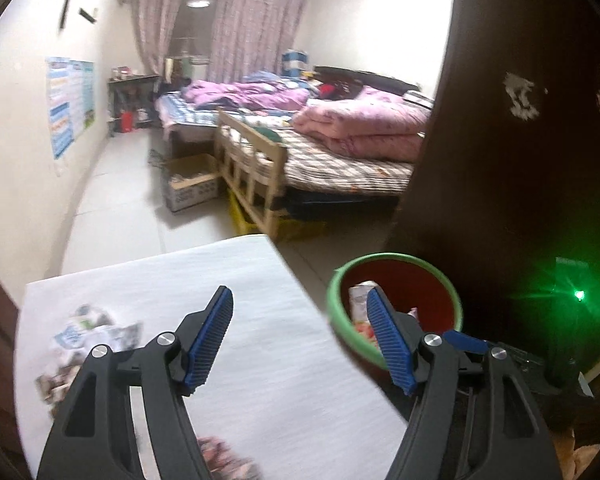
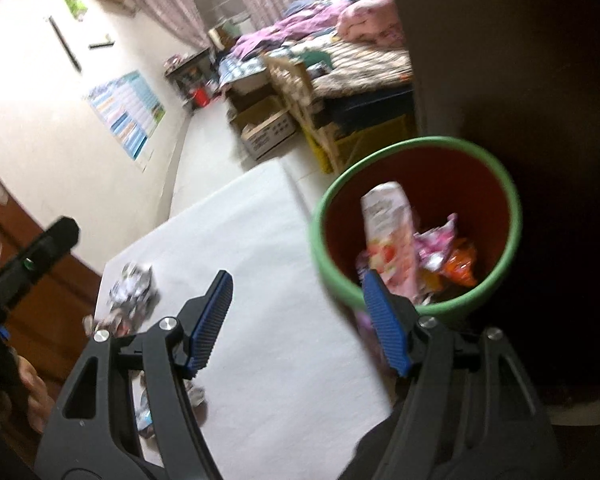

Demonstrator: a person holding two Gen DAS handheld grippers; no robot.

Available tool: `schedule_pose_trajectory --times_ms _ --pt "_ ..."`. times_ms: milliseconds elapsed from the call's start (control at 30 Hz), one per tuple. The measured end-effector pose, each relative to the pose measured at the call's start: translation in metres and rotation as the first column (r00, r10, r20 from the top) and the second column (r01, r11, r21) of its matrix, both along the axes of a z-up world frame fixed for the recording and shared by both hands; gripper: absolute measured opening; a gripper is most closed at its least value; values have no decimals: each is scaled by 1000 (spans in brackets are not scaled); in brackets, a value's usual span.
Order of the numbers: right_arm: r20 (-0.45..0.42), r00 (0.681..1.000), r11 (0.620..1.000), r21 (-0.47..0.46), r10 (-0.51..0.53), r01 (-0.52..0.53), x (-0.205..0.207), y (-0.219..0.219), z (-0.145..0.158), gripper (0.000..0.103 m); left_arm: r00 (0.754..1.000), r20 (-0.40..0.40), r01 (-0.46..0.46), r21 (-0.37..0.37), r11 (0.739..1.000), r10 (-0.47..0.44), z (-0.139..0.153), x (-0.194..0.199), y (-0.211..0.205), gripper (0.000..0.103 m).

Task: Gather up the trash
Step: 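Open both tools to drop the carton and wrapper into the bin, then move both open tools back over the remaining trash on the table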

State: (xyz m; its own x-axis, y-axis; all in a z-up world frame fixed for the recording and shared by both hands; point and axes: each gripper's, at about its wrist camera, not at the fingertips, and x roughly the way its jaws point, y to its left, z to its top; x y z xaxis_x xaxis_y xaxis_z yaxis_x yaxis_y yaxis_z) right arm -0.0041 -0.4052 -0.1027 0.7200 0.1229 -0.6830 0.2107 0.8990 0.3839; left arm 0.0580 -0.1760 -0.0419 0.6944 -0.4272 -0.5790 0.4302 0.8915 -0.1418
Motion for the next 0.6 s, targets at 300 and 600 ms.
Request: schedule_pose_trajectory --times_ms 300,600 --pt "-20 991 990 -43 134 -135 9 74 12 68 986 -61 -158 -25 987 156 3 -2 91 69" --pt "-72 973 973 -60 217 -222 13 119 -3 68 962 -129 -256 -116 960 241 111 -49 148 89"
